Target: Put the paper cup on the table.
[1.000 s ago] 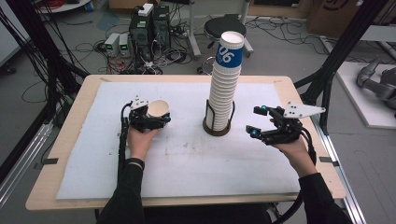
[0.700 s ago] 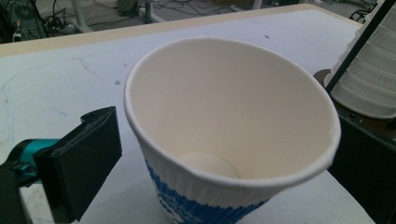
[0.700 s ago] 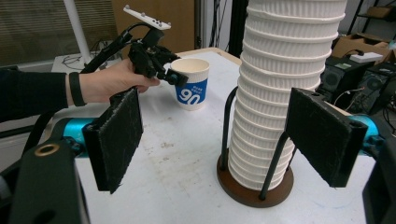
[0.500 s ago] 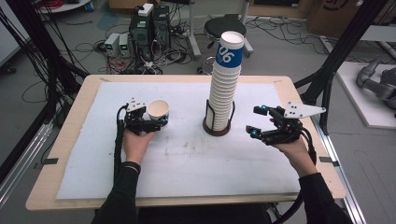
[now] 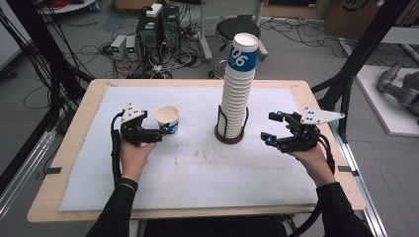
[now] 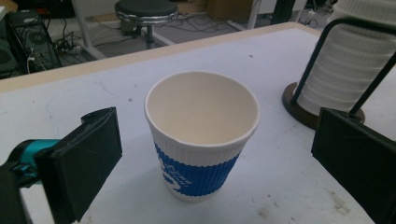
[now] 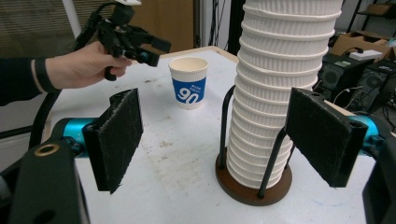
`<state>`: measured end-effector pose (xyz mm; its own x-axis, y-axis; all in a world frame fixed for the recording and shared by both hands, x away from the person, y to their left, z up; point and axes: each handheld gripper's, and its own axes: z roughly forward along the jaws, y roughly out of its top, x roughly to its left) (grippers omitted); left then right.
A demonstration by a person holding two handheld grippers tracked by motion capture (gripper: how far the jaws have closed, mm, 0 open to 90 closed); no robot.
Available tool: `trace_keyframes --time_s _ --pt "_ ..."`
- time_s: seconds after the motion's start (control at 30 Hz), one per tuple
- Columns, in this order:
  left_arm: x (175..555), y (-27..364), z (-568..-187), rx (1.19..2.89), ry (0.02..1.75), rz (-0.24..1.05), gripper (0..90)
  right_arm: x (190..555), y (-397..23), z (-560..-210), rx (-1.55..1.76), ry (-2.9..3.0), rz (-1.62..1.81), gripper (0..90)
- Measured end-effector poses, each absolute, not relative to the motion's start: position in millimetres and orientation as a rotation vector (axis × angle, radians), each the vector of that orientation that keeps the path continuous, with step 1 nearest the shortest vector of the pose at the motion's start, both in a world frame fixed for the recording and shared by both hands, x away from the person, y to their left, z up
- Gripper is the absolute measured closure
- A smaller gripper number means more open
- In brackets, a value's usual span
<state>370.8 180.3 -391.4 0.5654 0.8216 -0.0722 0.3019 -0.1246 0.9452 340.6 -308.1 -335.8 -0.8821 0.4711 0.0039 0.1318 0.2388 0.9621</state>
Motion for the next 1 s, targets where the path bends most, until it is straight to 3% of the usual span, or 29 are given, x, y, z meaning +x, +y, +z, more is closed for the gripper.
trace_keyframes --time_s 0.33,0.63,1.0 --pt "354 164 -367 1.729 0.806 0.520 1.7 342 -309 -337 0.576 2.230 1.689 19.5" --pt "342 124 -338 1.785 0.600 0.436 1.7 342 -309 -338 0.590 2.227 1.685 19.5" --pt "333 107 -323 1.787 0.514 0.400 1.7 342 -310 -338 0.590 2.219 1.685 19.5"
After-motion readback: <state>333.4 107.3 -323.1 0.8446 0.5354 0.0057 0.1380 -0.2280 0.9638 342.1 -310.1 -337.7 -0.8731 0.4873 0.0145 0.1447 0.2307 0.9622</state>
